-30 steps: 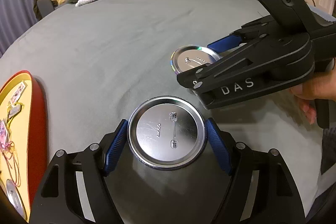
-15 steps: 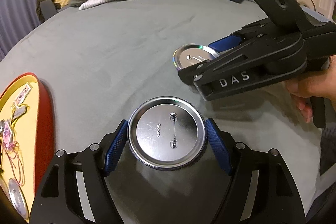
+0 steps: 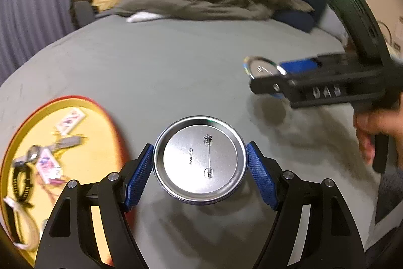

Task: Organize jewelry
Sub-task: 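Carry both silver badge pins over the tray and lower them in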

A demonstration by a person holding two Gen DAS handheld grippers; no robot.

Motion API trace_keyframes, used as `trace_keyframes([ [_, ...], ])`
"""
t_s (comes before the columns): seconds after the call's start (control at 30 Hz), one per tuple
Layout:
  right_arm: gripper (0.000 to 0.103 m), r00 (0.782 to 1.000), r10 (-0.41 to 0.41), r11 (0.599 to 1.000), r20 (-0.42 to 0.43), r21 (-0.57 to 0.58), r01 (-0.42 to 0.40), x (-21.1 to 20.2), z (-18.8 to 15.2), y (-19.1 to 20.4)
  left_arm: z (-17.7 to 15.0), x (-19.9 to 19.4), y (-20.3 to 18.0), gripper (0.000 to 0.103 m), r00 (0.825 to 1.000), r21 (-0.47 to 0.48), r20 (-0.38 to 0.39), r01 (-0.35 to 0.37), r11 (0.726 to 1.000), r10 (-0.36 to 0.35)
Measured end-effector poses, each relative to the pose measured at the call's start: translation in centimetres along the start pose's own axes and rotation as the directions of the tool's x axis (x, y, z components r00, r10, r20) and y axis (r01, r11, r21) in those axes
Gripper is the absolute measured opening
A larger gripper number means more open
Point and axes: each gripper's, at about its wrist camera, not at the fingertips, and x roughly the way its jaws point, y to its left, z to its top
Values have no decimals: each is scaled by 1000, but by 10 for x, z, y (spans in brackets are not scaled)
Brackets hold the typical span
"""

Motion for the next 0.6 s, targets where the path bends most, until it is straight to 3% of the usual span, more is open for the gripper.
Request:
trace_keyframes([
  [0.17,70,999,35,997,-2,-69,-35,10,20,39,4,-23,49,72,997,-79,29,-69,994,71],
  [0.3,70,997,72,988,10,-141,-70,17,43,74,-2,-32,94,72,991,-157,5,-128,979,131],
  [0.43,70,994,104,970,12,-224,-99,24,70,112,-16,-33,125,72,990,-221,-45,-140,965,133],
  [0.6,70,990,137,941,-11,-310,-134,38,88,157,-36,-32,136,72,989,-241,-86,-135,961,117],
])
